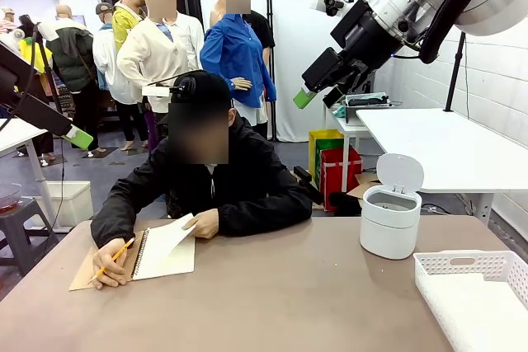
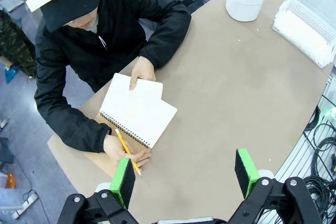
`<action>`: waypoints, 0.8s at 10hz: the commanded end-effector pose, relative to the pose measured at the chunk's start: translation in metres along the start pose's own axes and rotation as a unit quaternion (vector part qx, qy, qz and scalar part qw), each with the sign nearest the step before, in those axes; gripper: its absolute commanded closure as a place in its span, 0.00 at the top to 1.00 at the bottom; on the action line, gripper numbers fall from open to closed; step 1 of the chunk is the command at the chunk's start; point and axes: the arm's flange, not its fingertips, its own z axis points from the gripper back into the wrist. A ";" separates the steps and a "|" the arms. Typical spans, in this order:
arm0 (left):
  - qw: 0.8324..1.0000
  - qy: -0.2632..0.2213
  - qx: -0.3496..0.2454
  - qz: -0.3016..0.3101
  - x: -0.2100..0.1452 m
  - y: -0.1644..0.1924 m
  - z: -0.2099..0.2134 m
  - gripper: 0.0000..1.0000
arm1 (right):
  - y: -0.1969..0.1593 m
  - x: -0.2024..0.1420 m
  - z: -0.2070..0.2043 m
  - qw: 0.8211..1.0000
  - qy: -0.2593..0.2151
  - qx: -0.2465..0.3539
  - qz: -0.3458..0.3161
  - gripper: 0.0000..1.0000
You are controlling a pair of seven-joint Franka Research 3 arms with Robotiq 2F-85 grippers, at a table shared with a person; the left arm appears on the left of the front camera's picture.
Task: Sort the paper based on its condition.
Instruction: If a person hands you a paper, place it in the Organizing basket , and if it's crumpled, put it in the Trash can.
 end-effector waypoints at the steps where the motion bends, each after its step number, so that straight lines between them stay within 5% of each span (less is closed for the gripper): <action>1: 1.000 -0.002 0.000 0.003 0.000 0.001 0.001 1.00 | -0.001 0.000 -0.001 1.000 0.001 0.000 -0.004 1.00; 8: 1.000 -0.002 0.000 0.003 0.000 0.001 0.001 1.00 | -0.001 0.000 -0.001 1.000 0.001 0.000 -0.004 1.00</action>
